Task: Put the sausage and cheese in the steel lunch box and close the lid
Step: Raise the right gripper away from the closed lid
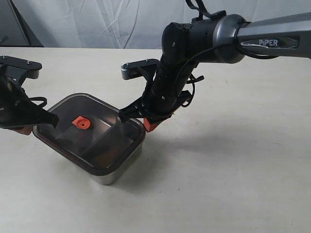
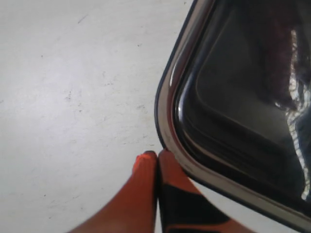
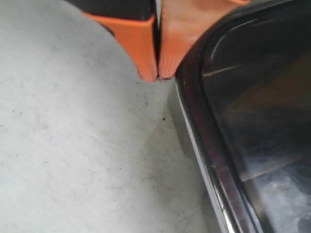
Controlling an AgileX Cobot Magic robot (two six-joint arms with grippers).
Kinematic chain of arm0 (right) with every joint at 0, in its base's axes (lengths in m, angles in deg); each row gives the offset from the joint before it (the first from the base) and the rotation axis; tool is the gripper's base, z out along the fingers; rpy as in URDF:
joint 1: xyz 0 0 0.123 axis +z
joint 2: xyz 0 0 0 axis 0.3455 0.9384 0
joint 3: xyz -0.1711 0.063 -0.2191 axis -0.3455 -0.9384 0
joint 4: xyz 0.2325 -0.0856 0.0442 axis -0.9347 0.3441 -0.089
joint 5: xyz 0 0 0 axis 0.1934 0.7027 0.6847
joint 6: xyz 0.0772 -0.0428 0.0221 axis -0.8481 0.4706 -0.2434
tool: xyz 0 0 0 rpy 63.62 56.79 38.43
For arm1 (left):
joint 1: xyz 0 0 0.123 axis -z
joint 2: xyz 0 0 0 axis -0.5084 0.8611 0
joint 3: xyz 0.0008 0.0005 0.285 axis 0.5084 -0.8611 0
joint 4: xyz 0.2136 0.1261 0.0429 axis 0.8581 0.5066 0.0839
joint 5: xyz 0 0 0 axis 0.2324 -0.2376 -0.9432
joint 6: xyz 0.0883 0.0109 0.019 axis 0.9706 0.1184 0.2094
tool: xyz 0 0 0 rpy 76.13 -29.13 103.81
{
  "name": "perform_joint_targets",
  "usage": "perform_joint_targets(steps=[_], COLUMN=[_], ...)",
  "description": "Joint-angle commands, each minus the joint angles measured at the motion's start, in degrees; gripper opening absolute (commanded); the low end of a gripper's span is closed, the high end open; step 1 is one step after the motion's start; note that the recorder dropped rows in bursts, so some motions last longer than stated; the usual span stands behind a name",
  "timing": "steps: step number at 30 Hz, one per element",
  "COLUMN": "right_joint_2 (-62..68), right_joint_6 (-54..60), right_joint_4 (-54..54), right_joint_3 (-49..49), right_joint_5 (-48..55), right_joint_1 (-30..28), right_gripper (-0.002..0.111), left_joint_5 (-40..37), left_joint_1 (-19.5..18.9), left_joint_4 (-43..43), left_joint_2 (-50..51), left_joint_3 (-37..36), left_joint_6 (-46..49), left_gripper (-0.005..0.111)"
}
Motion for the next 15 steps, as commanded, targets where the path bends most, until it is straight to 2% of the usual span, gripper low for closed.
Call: perform_joint_targets(steps=[1, 7, 15], right_joint_2=[-1.9, -4.4, -6.0], right_joint_6=[-3.2, -10.8, -11.0], right_joint_4=[5.5, 15.4, 15.7], right_joint_3=[0.3, 0.3, 0.3], right_joint_5=[-0.8, -0.6, -0.4], right_joint_1=[-0.1, -0.1, -0.1], right_gripper=[-0.001, -0.001, -0.001], left_joint_5=[1.7, 0.4, -0.2], left_joint_1=[0.0, 0.0, 0.0], left_joint_4=[-0.5, 0.3, 1.6], left_joint_2=[0.1, 0.1, 0.1], left_joint_3=[0.3, 0.3, 0.3], left_joint_6=[0.1, 0.1, -0.5], left_gripper=[0.0, 0.0, 0.0])
